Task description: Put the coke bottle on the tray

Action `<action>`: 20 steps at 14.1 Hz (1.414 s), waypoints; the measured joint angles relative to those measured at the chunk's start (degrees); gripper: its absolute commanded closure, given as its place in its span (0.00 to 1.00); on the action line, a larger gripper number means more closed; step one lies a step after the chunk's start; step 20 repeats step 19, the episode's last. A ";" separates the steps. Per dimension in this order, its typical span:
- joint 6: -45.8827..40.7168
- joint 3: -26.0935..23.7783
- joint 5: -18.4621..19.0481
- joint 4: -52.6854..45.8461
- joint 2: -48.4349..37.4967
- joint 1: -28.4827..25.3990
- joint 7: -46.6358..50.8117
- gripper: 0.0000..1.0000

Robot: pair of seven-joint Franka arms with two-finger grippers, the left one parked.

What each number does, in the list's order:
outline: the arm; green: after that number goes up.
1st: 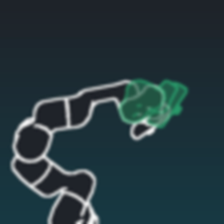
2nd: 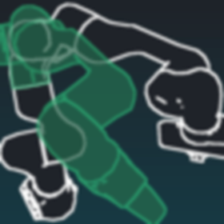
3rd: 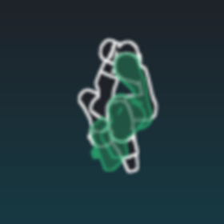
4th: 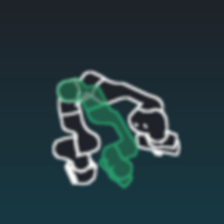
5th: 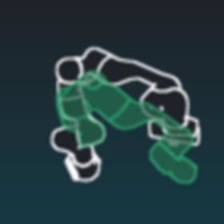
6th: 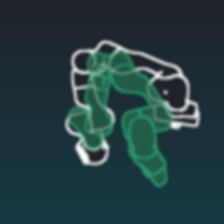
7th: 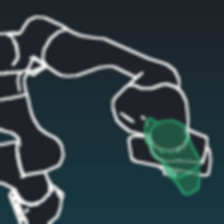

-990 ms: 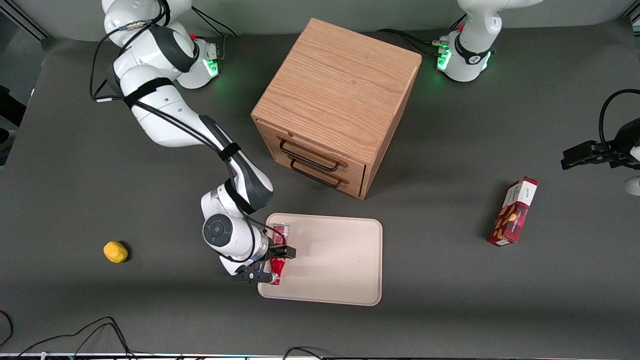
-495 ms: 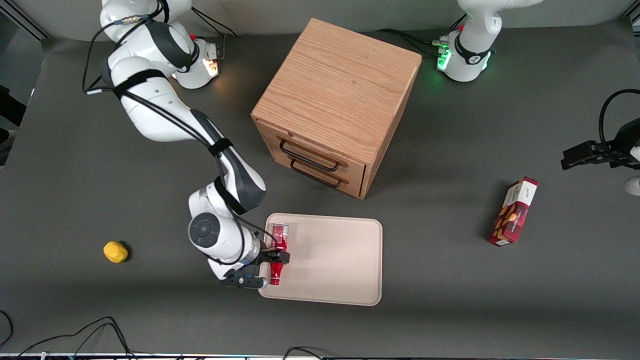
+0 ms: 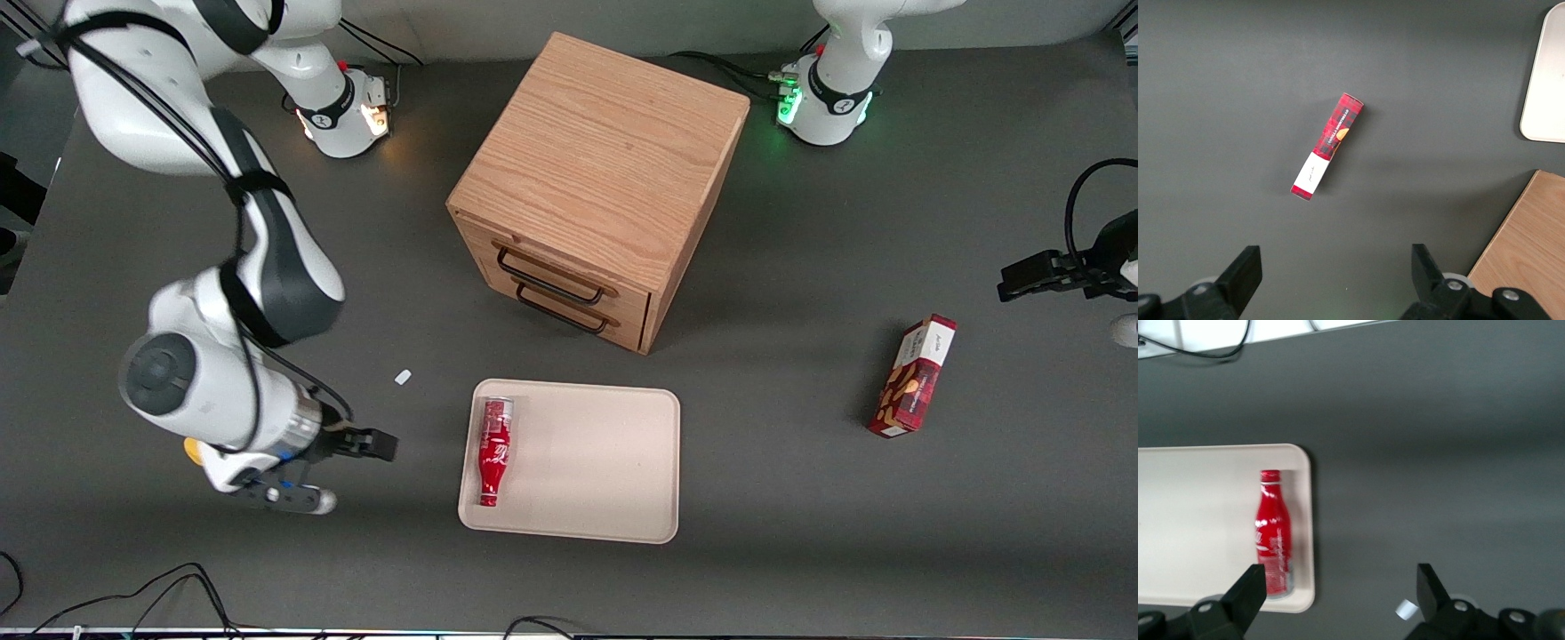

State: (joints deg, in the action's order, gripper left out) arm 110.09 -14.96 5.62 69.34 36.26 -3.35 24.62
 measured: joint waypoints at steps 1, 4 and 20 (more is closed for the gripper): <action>-0.02 1.54 -1.79 4.04 -4.10 0.40 -0.43 0.00; -0.40 6.69 -6.34 17.50 -18.46 0.84 -4.14 0.00; -16.67 16.44 -8.10 31.88 -46.01 1.47 -13.92 0.00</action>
